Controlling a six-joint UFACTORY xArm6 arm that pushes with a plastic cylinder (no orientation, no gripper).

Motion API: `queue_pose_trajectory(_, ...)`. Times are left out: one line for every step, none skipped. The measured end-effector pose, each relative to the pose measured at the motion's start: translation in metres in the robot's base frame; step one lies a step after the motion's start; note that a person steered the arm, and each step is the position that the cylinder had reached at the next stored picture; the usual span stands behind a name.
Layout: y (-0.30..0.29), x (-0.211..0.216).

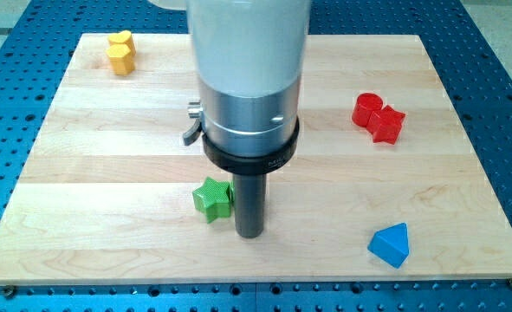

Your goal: Place the green star diagonally to the cube

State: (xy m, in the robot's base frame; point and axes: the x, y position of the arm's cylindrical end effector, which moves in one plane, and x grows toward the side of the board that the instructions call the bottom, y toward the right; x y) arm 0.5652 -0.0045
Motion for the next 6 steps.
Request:
queue_pose_trajectory(-0.061, -0.033)
queue_pose_trajectory(-0.143, -0.046)
queue_pose_trajectory(-0.155, -0.017)
queue_pose_trajectory(-0.201, 0.000)
queue_pose_trajectory(-0.222, -0.022)
queue_pose_trajectory(-0.211, -0.044)
